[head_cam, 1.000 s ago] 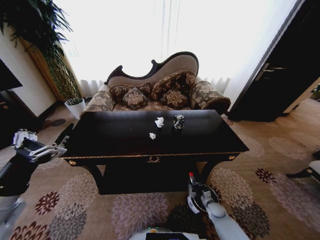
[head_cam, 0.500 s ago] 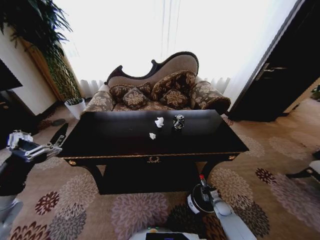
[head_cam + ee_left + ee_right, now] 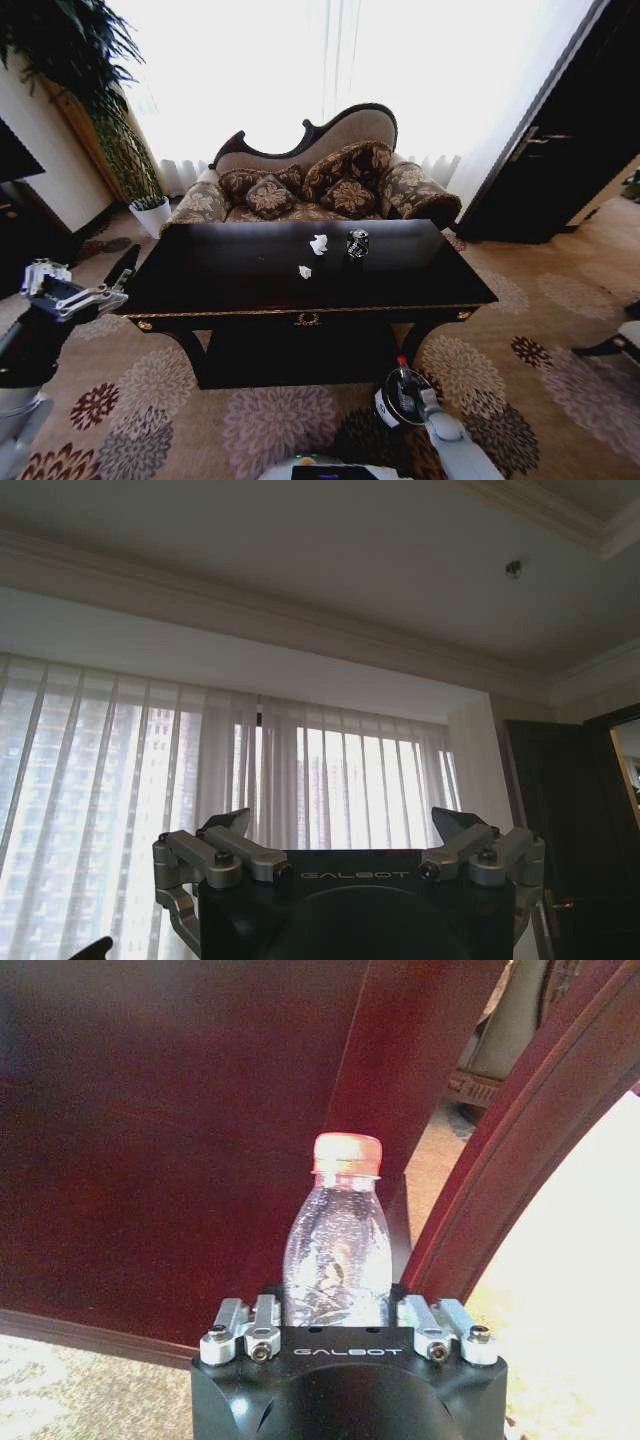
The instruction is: Move to the front of the table and place the trash on the table into the trash bin.
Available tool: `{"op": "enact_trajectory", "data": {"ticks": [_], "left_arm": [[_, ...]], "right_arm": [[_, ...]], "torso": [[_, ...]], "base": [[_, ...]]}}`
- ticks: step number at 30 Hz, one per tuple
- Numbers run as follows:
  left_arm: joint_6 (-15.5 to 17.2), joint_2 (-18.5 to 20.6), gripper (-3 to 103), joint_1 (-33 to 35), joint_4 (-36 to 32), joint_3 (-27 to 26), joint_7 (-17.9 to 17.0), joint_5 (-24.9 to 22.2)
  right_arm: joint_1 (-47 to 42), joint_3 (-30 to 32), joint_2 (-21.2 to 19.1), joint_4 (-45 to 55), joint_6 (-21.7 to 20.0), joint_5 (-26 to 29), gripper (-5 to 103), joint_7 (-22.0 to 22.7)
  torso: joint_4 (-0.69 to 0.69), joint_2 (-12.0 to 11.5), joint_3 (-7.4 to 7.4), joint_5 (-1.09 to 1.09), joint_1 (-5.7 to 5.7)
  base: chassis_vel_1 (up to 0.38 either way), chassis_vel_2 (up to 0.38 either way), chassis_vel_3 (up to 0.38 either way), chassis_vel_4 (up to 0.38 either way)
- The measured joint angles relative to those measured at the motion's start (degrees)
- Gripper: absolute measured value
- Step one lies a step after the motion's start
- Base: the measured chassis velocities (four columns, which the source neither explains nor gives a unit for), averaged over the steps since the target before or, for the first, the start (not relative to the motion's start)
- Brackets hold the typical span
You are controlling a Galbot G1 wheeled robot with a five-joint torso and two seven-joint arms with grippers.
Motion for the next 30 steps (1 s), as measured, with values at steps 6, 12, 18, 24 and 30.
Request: {"op": "enact_trajectory", "data": {"ticks": [6, 12, 18, 24, 30], "left_arm": [[-0.05, -0.21, 100, 0.09, -0.38, 0.03, 0.02, -0.05], [-0.15, -0.57, 100, 0.16, -0.74, 0.2, 0.08, -0.06], [-0.24, -0.66, 100, 0.13, -0.86, 0.34, 0.14, -0.06], [-0.69, -0.47, 100, 0.1, -0.8, 0.38, 0.18, -0.1], [-1.08, 0.08, 100, -0.26, -0.26, 0.55, 0.2, -0.39]], "right_arm": [[-1.4, 0.53, -0.18, 1.26, 0.02, -0.02, 68, -1.78], [-2.63, 0.67, -0.34, 2.96, 0.18, 0.02, 90, -2.22], [-4.39, 0.63, 0.27, 6.13, 0.25, 0.53, 100, -2.84], [-6.71, 0.59, 1.05, 9.69, 0.48, 2.04, 100, -3.41], [-13.46, 1.8, 2.25, 19.68, 3.88, 4.61, 100, -14.59]], "torso": [[0.0, 0.0, 0.0, 0.0, 0.0], [0.0, 0.0, 0.0, 0.0, 0.0], [0.0, 0.0, 0.0, 0.0, 0.0], [0.0, 0.0, 0.0, 0.0, 0.0], [0.0, 0.0, 0.0, -0.02, 0.0]], "base": [[0.0, 0.0, 0.0, 0.0], [0.0, 0.0, 0.0, 0.0], [0.0, 0.0, 0.0, 0.0], [0.0, 0.0, 0.0, 0.0], [0.0, 0.0, 0.0, 0.0]]}}
